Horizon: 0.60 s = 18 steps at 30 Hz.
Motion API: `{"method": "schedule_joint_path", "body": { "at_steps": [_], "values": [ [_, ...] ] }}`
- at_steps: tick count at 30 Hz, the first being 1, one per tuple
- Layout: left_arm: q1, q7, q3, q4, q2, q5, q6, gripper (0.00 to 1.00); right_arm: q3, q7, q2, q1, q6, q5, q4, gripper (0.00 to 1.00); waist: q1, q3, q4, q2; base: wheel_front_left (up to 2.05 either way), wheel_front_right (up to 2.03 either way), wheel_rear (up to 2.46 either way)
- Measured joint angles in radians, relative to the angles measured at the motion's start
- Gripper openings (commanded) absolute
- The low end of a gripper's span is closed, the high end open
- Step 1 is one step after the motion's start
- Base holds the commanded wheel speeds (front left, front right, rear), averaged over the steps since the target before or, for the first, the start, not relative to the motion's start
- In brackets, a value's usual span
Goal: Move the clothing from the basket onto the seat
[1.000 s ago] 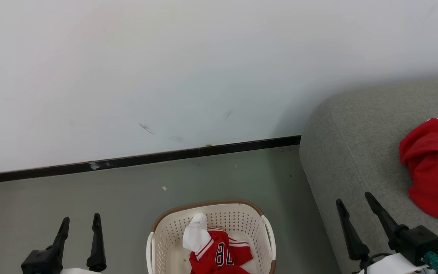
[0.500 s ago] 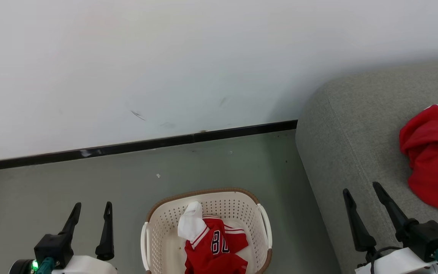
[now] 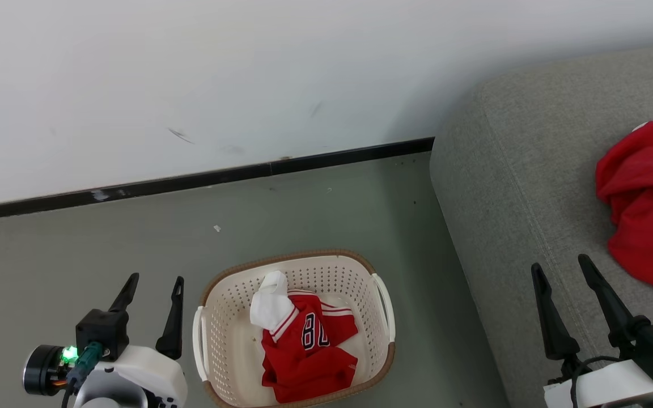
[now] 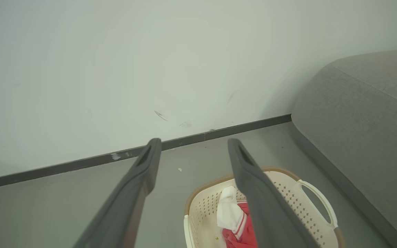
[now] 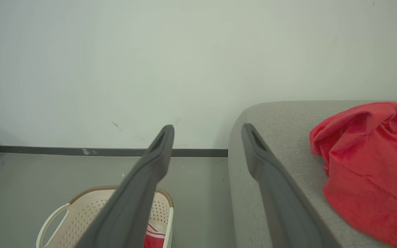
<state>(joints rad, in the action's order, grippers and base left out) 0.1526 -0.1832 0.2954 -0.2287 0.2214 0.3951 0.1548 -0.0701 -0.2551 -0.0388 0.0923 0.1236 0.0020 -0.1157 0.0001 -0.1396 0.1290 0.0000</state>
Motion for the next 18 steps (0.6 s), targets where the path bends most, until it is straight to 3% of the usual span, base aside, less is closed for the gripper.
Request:
{"method": "schedule_joint_path", "body": {
  "at_steps": [18],
  "values": [
    [0.176,0.066,0.097,-0.118,0.02,-0.105,-0.035,1.0,-0.011,0.0,0.001,-0.14,0.0,0.034,-0.077,1.0,0.0,-0.184,0.066,0.0,0.0,0.0,0.0]
  ]
}}
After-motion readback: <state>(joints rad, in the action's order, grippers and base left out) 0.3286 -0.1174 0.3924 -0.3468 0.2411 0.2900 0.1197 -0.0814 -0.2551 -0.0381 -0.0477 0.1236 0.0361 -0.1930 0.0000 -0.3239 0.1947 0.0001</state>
